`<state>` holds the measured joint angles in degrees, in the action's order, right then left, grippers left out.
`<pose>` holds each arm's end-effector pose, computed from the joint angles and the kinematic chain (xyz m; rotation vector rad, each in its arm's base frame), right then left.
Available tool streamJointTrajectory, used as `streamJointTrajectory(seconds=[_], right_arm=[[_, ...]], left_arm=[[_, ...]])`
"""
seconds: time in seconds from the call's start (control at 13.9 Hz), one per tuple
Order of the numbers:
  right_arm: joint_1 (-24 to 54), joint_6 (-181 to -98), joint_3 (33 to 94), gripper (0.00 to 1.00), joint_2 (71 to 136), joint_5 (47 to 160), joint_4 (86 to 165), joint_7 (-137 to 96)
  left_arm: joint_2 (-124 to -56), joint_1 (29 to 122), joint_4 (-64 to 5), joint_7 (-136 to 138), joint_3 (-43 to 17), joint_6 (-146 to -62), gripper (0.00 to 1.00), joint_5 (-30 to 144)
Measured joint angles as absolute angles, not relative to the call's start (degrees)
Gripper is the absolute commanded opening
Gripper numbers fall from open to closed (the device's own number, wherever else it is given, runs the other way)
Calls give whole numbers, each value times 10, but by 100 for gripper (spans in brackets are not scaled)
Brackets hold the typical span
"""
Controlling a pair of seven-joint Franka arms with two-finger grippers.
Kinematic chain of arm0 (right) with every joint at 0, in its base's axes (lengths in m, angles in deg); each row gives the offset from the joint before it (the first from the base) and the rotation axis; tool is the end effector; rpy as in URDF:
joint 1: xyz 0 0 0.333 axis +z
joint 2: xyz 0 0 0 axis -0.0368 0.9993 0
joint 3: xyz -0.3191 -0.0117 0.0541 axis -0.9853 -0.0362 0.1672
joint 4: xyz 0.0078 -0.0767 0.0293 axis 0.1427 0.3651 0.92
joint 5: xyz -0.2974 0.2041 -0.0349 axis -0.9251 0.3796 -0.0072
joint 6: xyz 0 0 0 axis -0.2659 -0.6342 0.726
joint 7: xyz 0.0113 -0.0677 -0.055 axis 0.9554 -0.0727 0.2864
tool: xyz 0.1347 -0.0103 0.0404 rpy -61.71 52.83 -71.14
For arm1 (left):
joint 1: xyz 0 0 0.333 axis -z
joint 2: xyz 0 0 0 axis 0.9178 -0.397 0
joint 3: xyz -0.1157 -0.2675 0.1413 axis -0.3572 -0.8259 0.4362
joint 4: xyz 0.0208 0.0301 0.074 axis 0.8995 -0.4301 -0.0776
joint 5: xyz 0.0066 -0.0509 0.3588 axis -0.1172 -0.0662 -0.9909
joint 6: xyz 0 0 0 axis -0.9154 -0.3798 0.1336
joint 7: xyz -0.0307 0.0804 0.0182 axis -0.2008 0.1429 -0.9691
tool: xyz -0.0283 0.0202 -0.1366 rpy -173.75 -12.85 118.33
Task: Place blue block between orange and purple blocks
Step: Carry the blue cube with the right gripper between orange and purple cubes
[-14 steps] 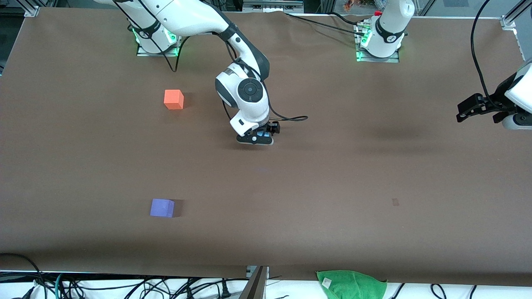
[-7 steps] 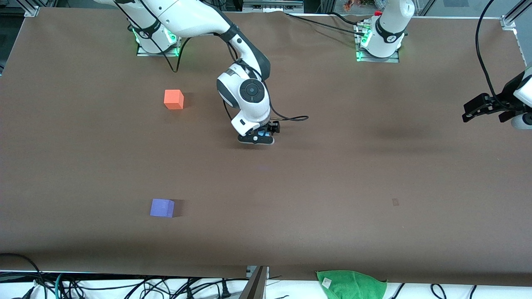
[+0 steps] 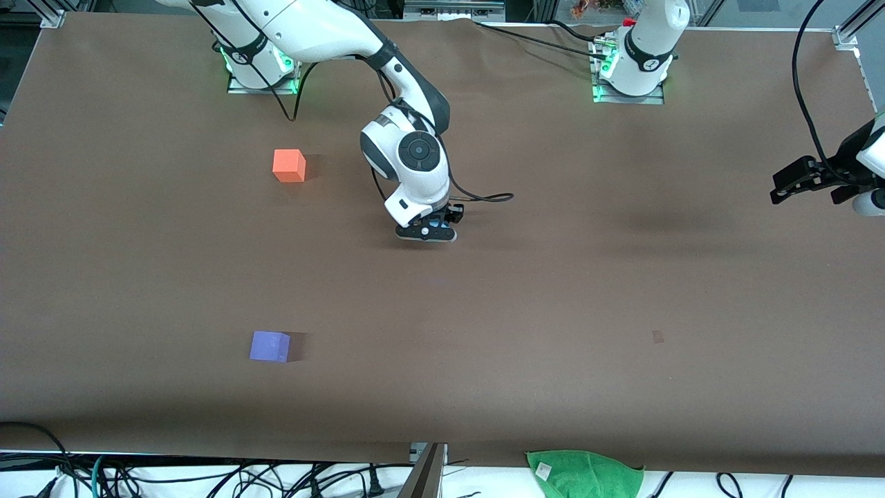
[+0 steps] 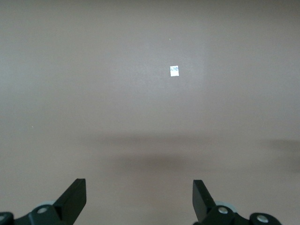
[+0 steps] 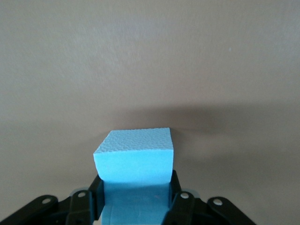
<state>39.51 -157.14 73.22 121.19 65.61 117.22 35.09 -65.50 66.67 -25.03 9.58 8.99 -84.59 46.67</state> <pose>0.4809 0.4862 0.2132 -3.0943 0.1398 0.0155 0.5390 0.0398 0.5554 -3.1175 -0.0424 -0.0200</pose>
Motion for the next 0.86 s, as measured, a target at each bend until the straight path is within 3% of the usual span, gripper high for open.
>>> streamJointTrajectory(seconds=[0.22, 0.5, 0.86], right_arm=[[370, -1544, 724, 51, 1196, 655, 1153, 323], [288, -1405, 713, 51, 1131, 655, 1149, 222], [247, -1364, 597, 50, 1072, 675, 1198, 18]], left_arm=[[-655, 667, -250, 96, 90, -846, 100, 467], [-655, 667, -250, 96, 90, -846, 100, 467], [-655, 666, -250, 96, 90, -846, 100, 467]])
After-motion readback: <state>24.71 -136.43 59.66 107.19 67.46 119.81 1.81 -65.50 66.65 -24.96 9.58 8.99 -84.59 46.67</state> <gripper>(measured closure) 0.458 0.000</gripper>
